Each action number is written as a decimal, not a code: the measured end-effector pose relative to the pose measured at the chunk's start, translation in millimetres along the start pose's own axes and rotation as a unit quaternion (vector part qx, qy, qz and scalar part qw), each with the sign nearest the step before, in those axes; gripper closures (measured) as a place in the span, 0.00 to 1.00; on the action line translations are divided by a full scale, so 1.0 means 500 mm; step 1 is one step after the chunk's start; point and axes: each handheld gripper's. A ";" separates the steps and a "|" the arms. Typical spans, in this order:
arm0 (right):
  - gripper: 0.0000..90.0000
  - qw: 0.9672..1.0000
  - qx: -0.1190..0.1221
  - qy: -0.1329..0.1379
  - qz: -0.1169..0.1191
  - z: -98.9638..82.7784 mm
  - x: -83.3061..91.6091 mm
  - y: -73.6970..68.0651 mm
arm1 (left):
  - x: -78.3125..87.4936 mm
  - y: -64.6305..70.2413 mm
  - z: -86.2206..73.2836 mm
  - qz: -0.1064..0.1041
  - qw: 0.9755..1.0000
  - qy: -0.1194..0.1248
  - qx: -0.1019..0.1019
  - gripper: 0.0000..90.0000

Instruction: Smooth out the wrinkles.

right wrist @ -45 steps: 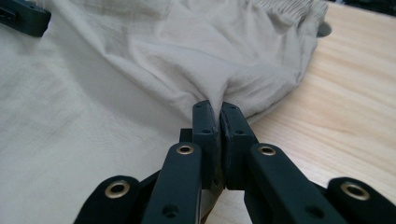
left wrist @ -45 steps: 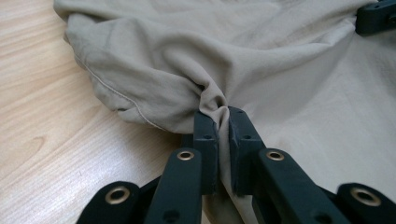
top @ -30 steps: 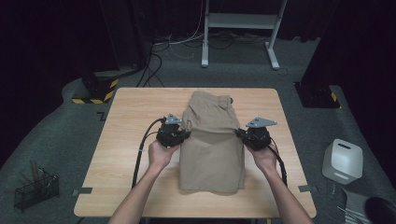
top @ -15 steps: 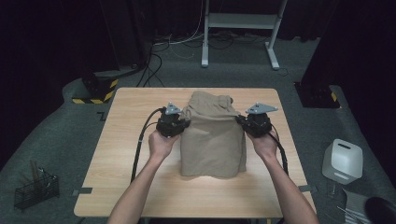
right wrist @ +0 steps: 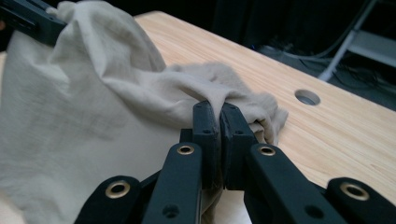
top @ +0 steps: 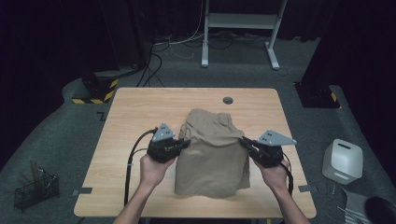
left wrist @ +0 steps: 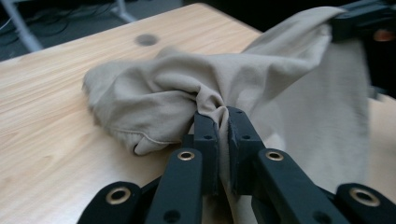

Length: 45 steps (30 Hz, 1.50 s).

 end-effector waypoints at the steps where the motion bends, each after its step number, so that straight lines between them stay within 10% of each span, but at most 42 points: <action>1: 0.96 1.000 0.003 0.006 0.004 0.004 0.016 -0.010 | 0.010 0.008 0.003 -0.006 1.000 0.003 -0.001 0.94; 5: 0.96 1.000 0.008 0.024 0.011 0.018 0.054 -0.027 | 0.035 0.012 0.023 -0.012 1.000 0.021 -0.002 0.94; 13: 0.96 1.000 -0.004 0.012 0.001 -0.005 0.015 0.002 | -0.009 -0.029 0.002 -0.004 1.000 0.014 0.025 0.94; 45: 0.96 1.000 -0.008 0.005 -0.010 0.013 -0.032 0.045 | -0.051 -0.069 0.023 0.020 1.000 0.007 0.005 0.93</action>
Point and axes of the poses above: each handheld gripper's, and its own axes: x roughly backward along the jaws, z roughly out of its top, y roughly to its right, and after that the axes turned 15 degrees about y, right-handed
